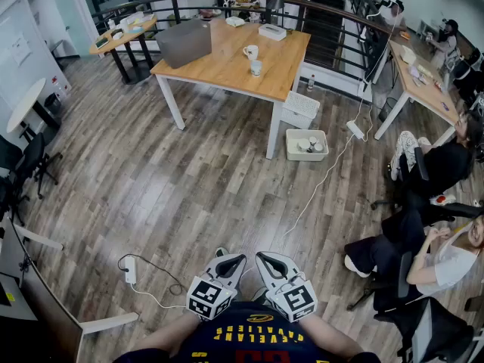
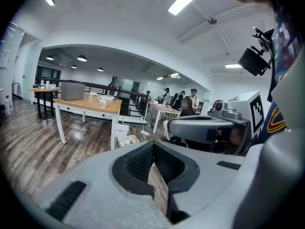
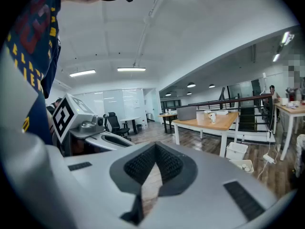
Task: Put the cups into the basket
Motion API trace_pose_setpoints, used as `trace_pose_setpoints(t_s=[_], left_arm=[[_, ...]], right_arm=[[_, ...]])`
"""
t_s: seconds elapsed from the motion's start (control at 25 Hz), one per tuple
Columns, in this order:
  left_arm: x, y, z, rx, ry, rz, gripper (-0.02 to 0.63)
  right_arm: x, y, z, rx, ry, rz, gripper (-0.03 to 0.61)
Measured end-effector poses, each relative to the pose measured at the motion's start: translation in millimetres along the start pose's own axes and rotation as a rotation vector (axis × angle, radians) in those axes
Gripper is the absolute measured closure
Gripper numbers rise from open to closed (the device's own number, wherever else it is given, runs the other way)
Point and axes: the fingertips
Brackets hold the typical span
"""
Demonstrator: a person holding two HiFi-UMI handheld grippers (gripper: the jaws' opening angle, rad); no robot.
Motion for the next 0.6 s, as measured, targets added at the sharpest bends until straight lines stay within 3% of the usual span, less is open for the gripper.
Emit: trace_pose_setpoints(t_s=[0.32, 0.6], left_arm=[[-21, -10, -40, 0.003, 0.007, -0.012, 0.603], [-55, -39, -102, -0.013, 0.026, 0.004, 0.603]], right_arm=[[-36, -8, 22, -0.03, 0.011, -0.004, 0.566], [-92, -38, 55, -0.03, 0.034, 0.013, 0.566]])
Point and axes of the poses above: the fingertips, and each gripper's own axes: x backward along the fingers, z to its right, y out of its underside, and after that the axes turned 8 degrees about -x, right-handed
